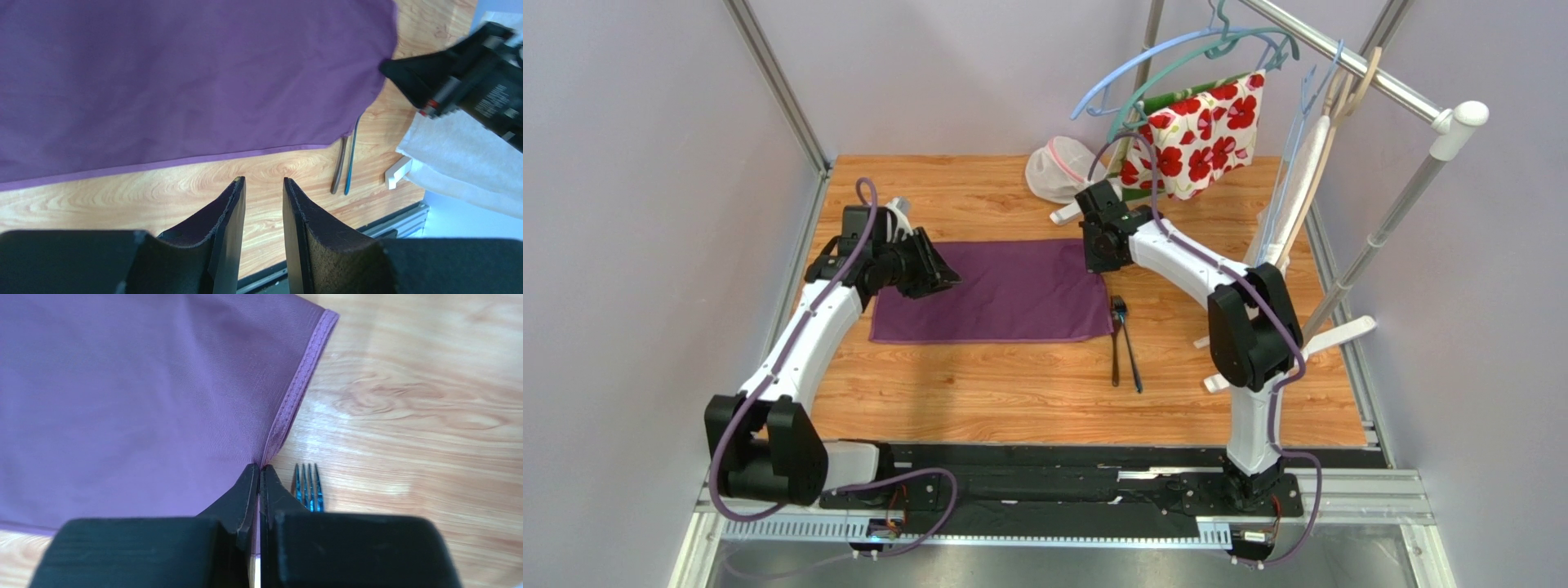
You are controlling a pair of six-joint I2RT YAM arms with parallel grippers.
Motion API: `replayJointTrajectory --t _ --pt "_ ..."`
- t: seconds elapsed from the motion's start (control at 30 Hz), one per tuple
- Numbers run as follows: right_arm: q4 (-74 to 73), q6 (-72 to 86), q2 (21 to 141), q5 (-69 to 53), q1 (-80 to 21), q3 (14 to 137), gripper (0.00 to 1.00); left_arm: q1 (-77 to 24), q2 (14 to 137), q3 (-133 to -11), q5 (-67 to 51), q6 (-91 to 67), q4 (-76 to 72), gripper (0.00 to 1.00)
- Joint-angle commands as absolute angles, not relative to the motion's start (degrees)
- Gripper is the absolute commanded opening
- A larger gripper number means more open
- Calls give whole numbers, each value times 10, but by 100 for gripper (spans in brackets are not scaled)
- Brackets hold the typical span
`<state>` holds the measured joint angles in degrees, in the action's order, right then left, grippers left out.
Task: Fold the napkin into a case and place the utensils inside
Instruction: Fold the rectangle-folded napkin at the center of the board.
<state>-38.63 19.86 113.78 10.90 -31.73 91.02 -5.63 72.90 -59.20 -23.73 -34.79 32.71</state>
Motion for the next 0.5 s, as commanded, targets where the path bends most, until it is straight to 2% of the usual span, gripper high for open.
replayJointTrajectory --t 0.0,0.23,0.47 --pt "-367 184 1086 114 -311 912 0 -57 762 -620 -248 -363 296 37" --pt "-364 178 1056 98 -291 904 0 -57 823 -630 -255 -376 269 36" --pt "-390 170 1040 136 -274 904 0 -71 881 -666 -268 -388 251 35"
